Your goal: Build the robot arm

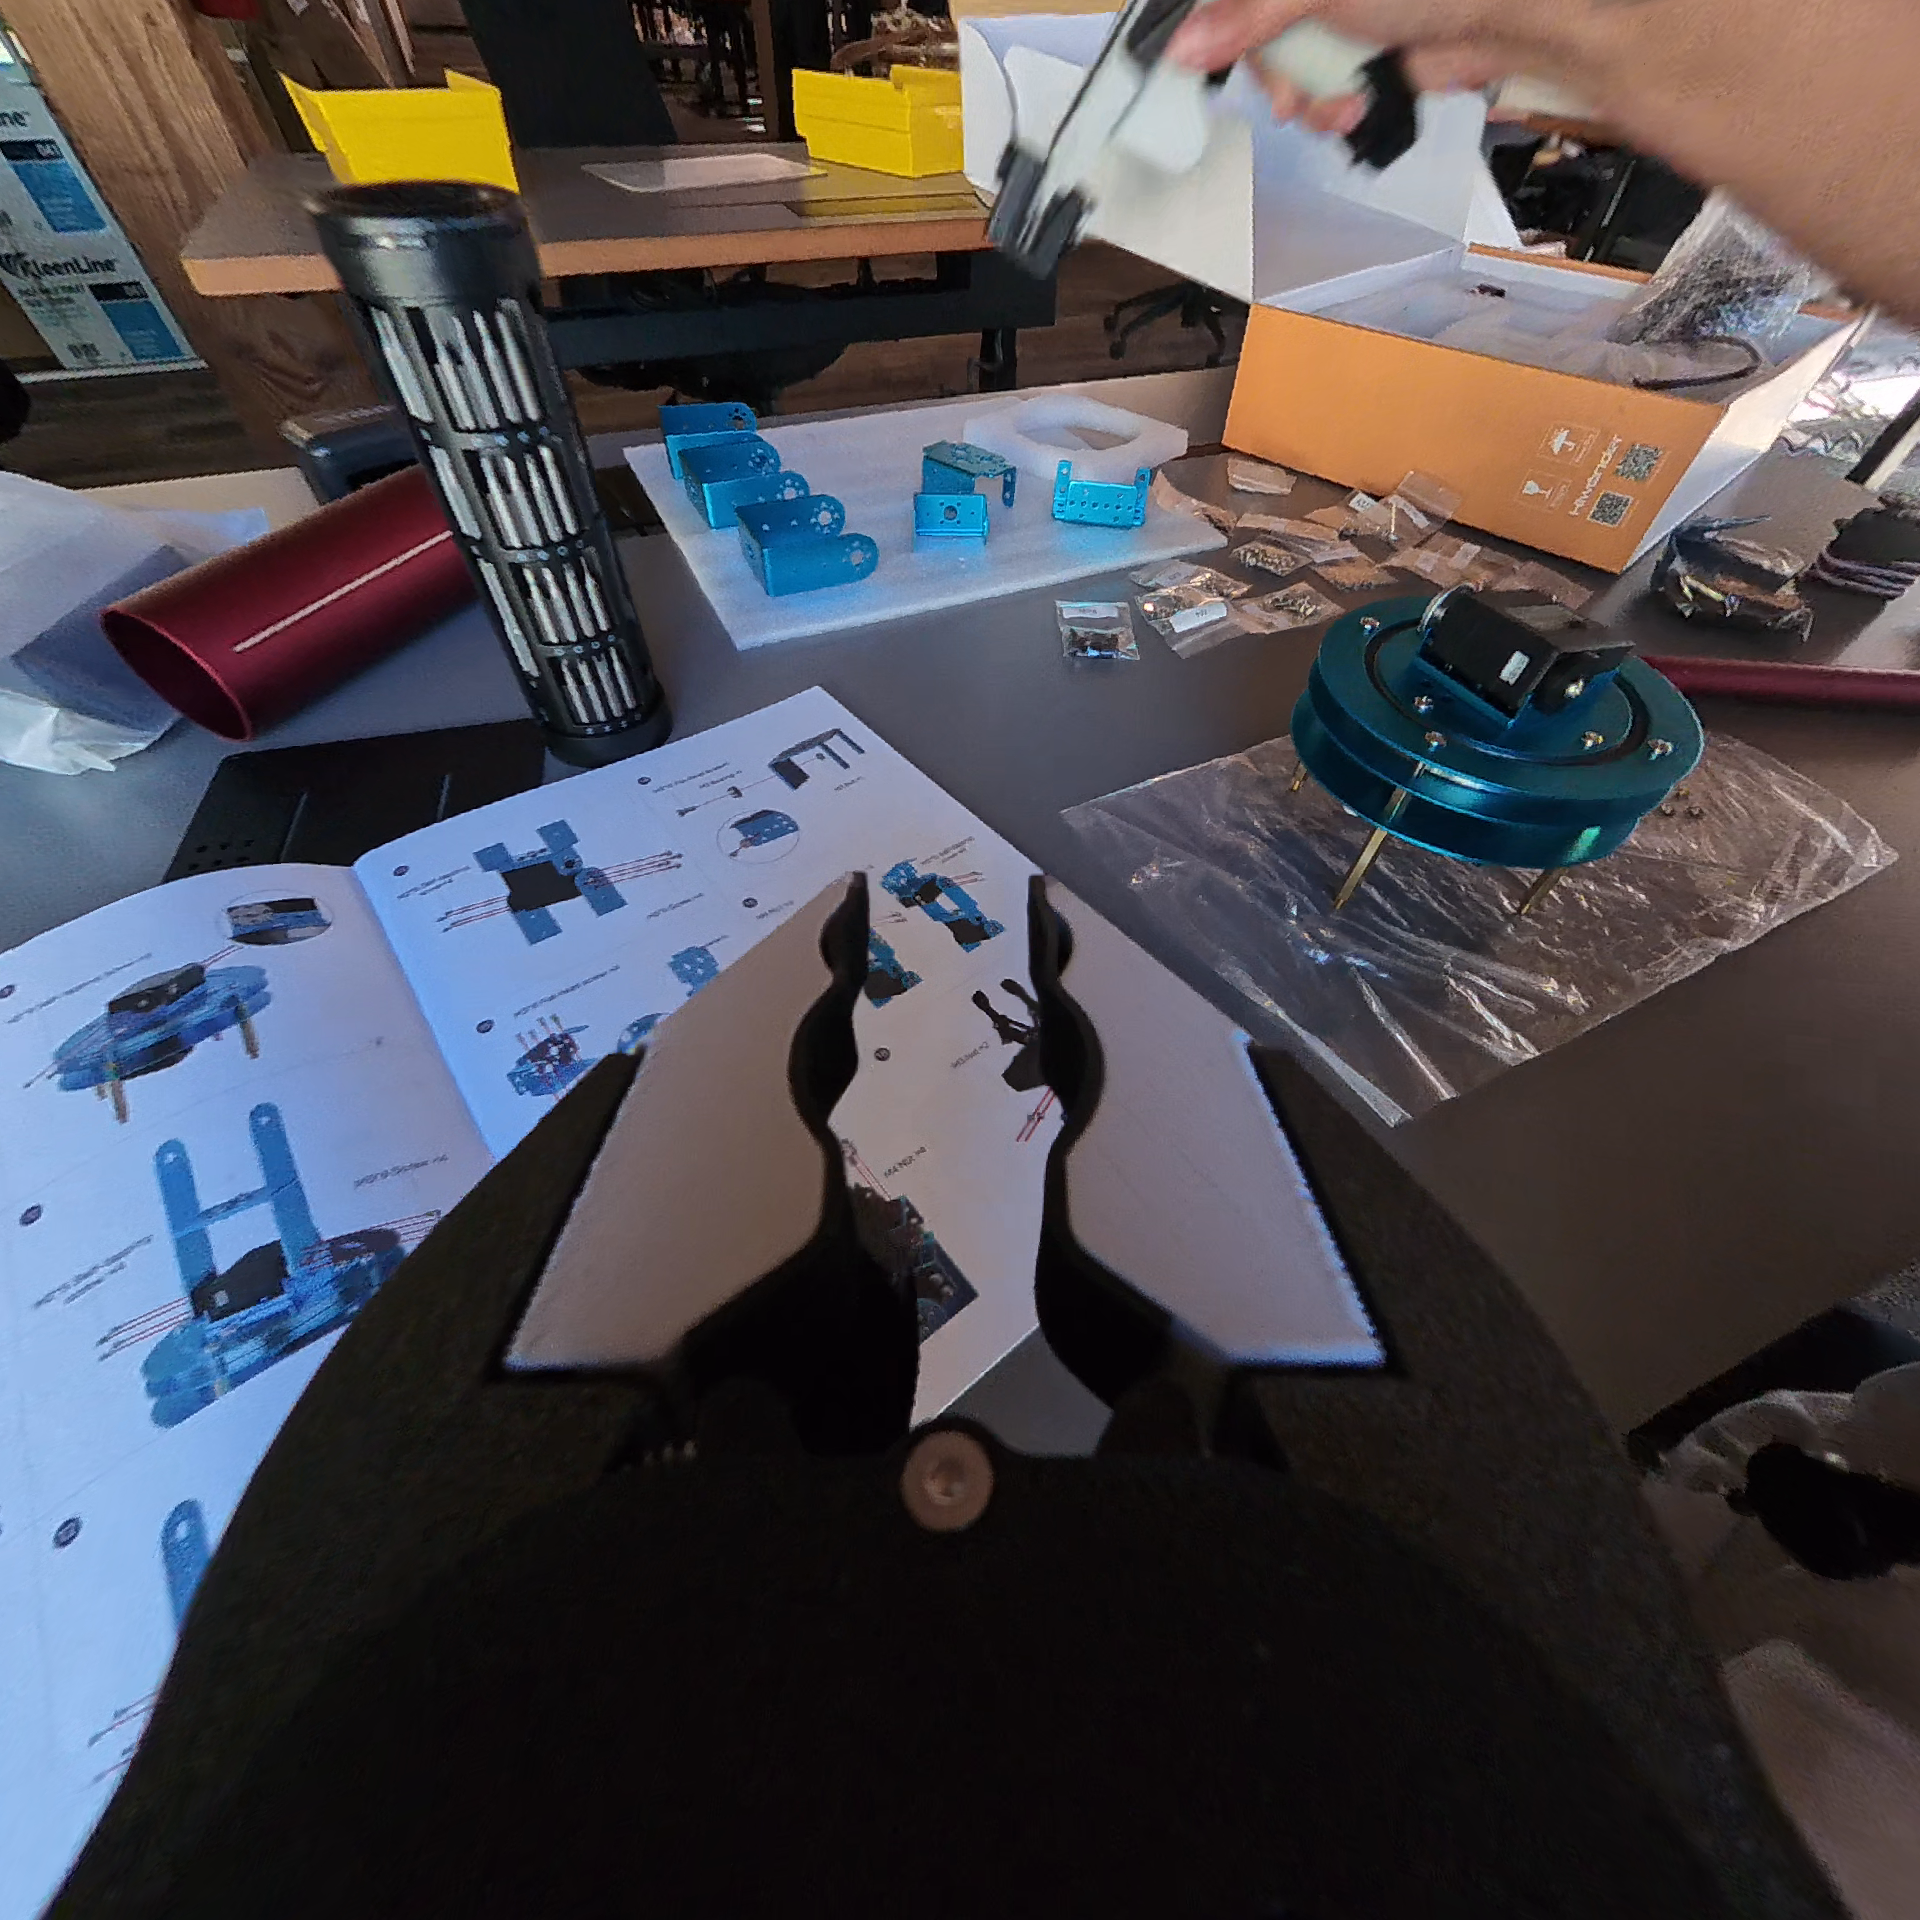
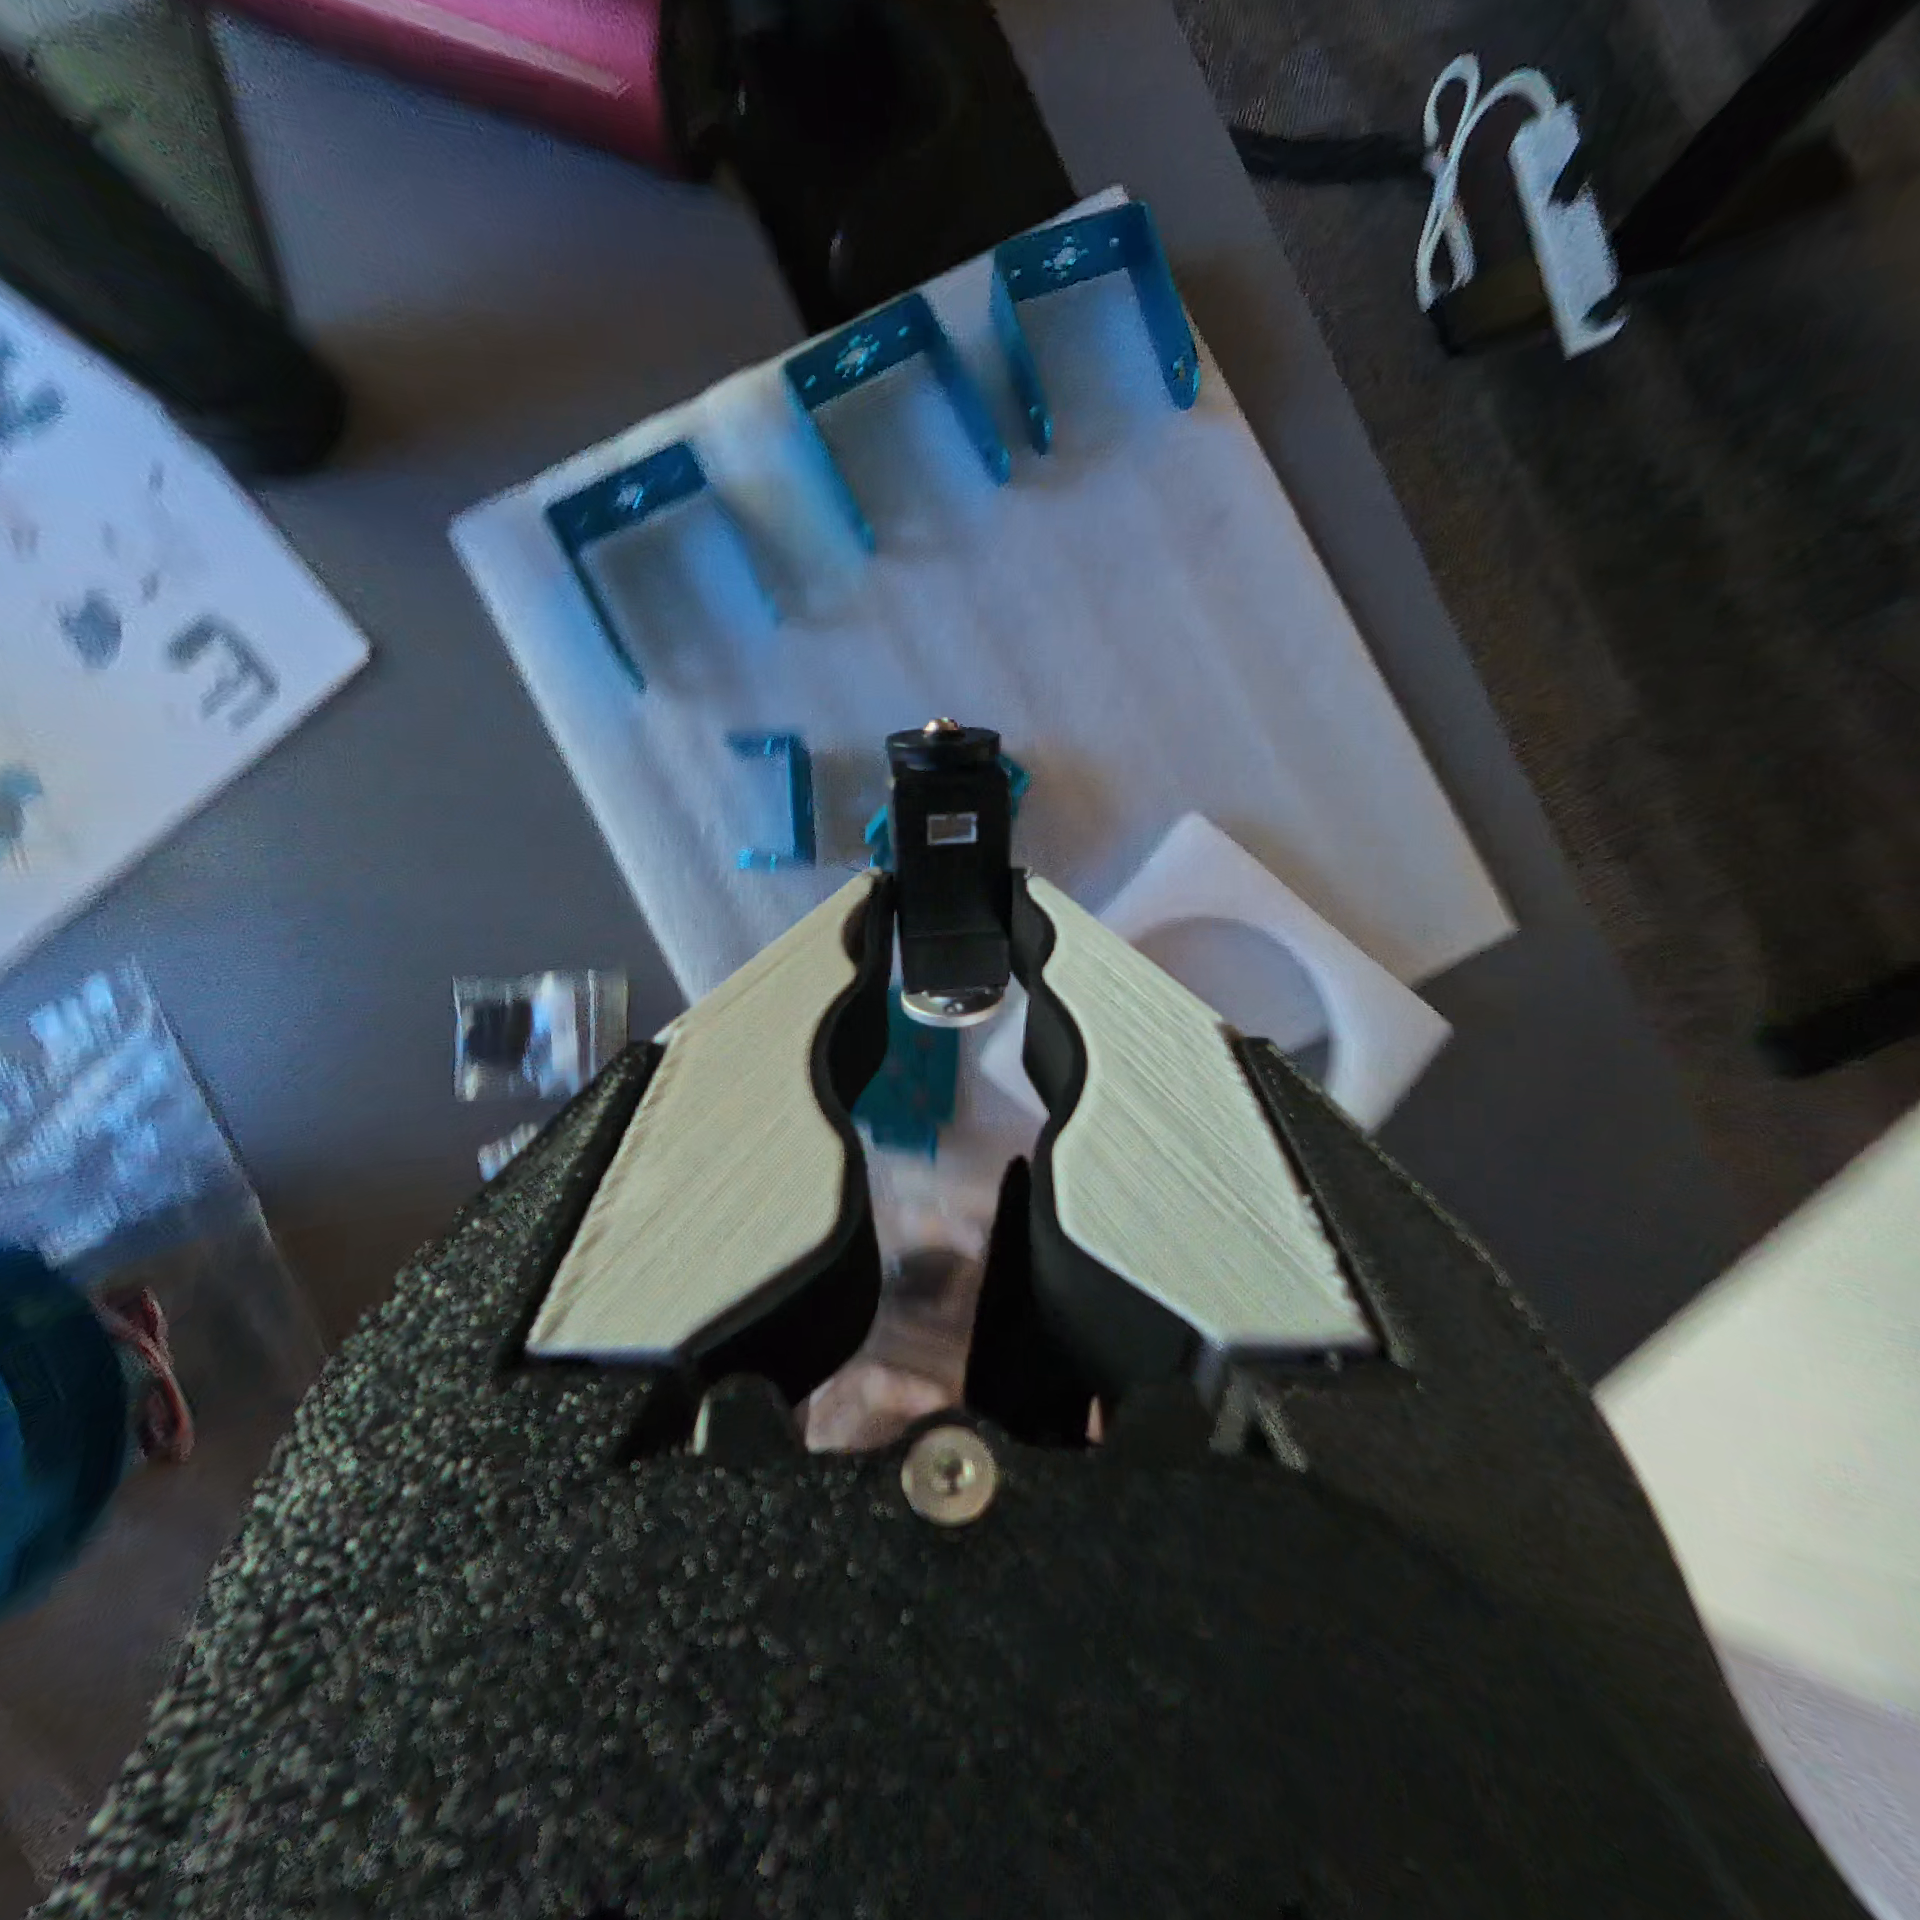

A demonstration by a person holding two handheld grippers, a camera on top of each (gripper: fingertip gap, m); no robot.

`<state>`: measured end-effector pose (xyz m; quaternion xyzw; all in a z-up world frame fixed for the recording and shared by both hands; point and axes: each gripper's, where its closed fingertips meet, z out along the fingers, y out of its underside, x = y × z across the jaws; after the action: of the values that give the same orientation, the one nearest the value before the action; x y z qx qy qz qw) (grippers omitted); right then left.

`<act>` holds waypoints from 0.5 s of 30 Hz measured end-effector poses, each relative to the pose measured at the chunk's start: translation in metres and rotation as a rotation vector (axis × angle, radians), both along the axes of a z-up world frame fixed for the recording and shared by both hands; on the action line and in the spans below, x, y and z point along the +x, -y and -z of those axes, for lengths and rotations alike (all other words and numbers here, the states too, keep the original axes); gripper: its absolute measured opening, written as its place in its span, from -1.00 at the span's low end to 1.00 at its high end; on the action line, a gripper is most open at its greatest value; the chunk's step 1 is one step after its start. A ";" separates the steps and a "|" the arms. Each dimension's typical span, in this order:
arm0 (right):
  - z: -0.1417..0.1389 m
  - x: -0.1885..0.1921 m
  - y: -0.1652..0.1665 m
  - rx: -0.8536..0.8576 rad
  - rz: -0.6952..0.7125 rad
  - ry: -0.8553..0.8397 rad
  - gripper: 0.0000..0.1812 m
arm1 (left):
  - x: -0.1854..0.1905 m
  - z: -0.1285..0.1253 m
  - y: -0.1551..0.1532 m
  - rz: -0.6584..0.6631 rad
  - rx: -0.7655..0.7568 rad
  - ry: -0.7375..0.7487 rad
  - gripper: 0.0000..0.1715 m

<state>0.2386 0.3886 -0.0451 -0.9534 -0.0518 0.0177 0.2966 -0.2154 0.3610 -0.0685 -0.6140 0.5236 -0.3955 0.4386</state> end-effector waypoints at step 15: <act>0.121 0.023 -0.112 -0.362 -0.042 -0.264 -0.65 | -0.017 0.001 -0.047 -0.119 0.017 0.003 -0.65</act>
<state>0.2616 0.5009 -0.1664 -0.9792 -0.0286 0.1576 0.1245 -0.2320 0.4076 -0.0692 -0.6397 0.4888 -0.3651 0.4675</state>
